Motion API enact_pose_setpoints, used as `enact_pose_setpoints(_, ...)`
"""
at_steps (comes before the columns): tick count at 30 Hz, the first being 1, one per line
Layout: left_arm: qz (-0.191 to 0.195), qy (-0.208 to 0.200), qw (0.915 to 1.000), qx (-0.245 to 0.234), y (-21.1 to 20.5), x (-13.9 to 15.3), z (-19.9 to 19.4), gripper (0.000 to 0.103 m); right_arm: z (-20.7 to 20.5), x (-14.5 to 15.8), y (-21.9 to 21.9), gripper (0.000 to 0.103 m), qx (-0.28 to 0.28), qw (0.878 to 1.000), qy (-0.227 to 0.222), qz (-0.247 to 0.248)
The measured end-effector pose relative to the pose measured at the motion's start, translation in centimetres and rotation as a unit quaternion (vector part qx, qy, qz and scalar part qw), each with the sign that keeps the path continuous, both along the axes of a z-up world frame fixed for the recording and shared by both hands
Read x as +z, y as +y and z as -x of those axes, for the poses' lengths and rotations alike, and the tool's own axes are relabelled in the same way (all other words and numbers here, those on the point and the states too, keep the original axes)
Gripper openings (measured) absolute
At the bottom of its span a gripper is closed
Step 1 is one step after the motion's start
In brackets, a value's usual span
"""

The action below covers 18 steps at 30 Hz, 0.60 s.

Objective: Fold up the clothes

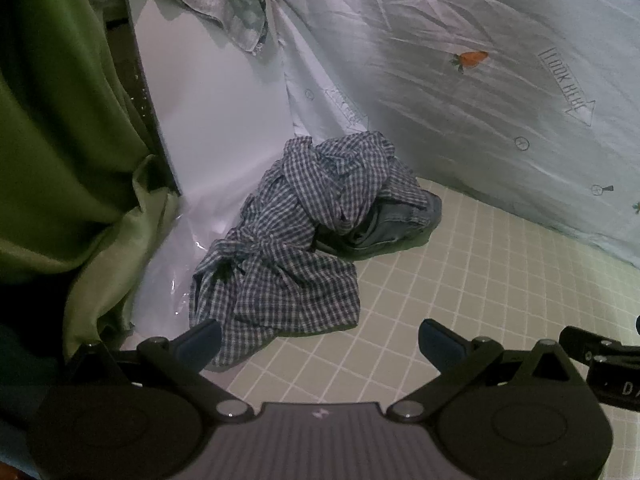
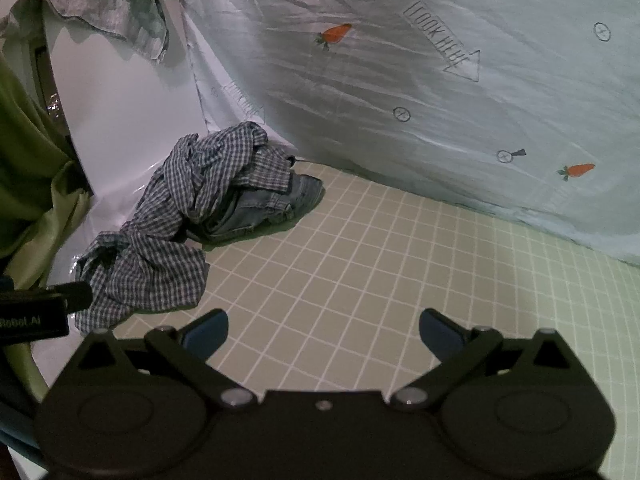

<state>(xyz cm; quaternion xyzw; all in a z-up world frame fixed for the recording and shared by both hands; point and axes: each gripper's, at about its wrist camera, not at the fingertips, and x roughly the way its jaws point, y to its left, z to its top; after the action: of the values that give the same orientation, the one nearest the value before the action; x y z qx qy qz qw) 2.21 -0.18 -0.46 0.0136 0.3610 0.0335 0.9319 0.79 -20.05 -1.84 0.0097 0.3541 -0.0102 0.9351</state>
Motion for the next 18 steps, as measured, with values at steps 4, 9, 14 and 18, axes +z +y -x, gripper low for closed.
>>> enact_pose_setpoints(4, -0.001, 0.001, 1.0000, 0.004, 0.0, -0.2, -0.8, 0.103, -0.8, -0.1, 0.0, 0.103, 0.002, 1.000, 0.002, 0.001)
enact_pose_setpoints(9, -0.002, 0.007, 1.0000, 0.007, 0.0, -0.4, -2.5, 0.103, -2.4, -0.2, 0.0, 0.103, -0.001, 1.000, 0.000, 0.004)
enact_pose_setpoints(14, 0.009, 0.014, 0.9997, 0.019, 0.4, -0.7, -5.2, 0.103, -5.1, -0.5, 0.0, 0.103, -0.004, 1.000, 0.005, 0.003)
enact_pose_setpoints(18, 0.022, 0.024, 0.9984, 0.046, 1.5, -1.1, -8.4, 0.103, -8.5, -0.8, 0.2, 0.103, 0.002, 1.000, 0.005, 0.005)
